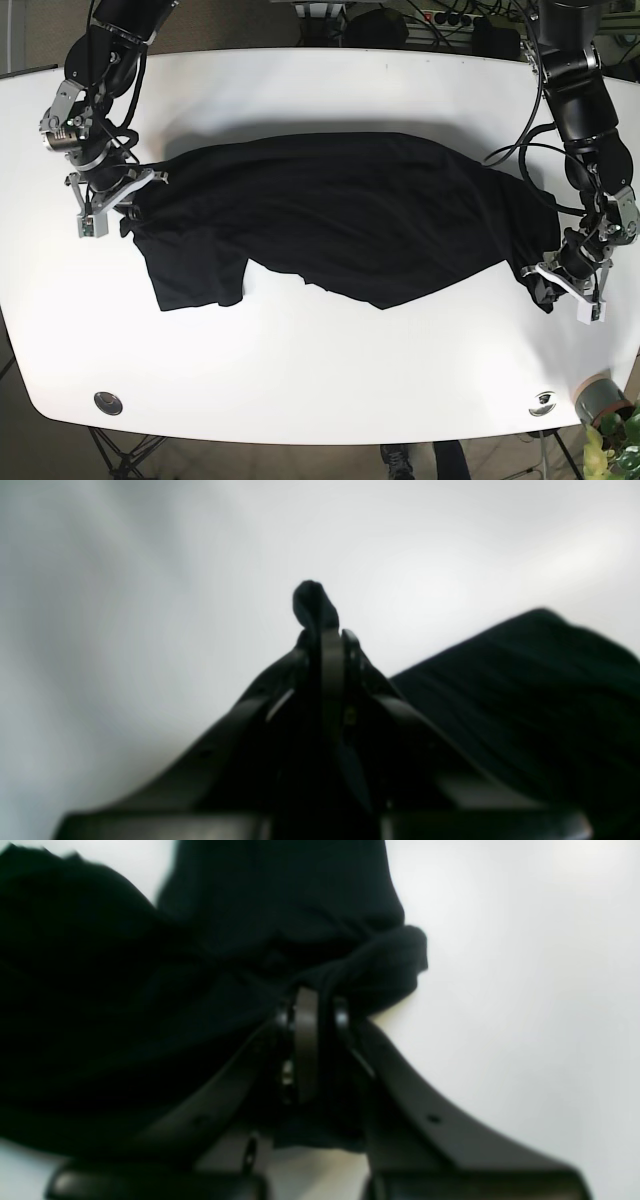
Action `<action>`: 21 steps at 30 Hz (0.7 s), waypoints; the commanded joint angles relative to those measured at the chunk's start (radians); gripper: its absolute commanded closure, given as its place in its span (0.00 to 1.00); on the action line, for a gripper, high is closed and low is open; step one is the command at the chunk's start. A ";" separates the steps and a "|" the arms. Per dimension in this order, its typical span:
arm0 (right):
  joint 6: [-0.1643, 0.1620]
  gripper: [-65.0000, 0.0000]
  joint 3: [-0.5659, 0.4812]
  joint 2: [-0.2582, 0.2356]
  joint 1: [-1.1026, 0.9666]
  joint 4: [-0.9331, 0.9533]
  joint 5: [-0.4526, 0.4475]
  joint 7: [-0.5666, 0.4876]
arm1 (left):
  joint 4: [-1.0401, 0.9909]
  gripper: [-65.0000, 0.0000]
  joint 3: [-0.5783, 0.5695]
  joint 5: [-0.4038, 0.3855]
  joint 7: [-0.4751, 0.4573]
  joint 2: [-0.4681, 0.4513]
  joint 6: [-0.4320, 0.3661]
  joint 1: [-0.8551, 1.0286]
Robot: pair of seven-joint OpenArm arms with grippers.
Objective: Fold the T-shirt properly
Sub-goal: 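Lift the shirt with both grippers, swing it and lay it flat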
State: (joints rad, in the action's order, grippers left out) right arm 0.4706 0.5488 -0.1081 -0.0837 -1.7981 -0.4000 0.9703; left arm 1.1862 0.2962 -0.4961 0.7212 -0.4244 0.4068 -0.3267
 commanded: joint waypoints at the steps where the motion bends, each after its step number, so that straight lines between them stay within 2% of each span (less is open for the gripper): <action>1: -0.002 0.97 0.001 -0.014 0.083 -0.004 -0.015 -0.018 | 0.096 1.00 0.014 -0.016 -0.013 -0.017 0.005 -0.024; 6: -0.002 0.97 0.001 -0.043 0.212 0.037 -0.015 -0.015 | 0.186 1.00 0.082 -0.014 0.030 -0.017 0.002 -0.036; 9: -0.003 0.97 -0.032 -0.060 0.312 0.074 -0.014 -0.015 | 0.220 1.00 0.102 -0.008 0.041 -0.018 0.001 -0.096; 12: -0.003 0.97 -0.082 -0.094 0.416 0.116 0.022 -0.015 | 0.219 1.00 0.103 0.020 0.051 -0.037 -0.018 -0.173; 21: -0.003 0.97 -0.192 -0.114 0.681 0.206 0.121 -0.015 | 0.172 1.00 0.100 0.092 0.056 -0.057 -0.019 -0.411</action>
State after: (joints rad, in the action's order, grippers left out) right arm 0.4694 0.3977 -0.2024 0.4835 -1.6157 -0.2802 0.9859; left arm 1.3609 0.3946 -0.4103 0.8017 -0.4553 0.3916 -0.6559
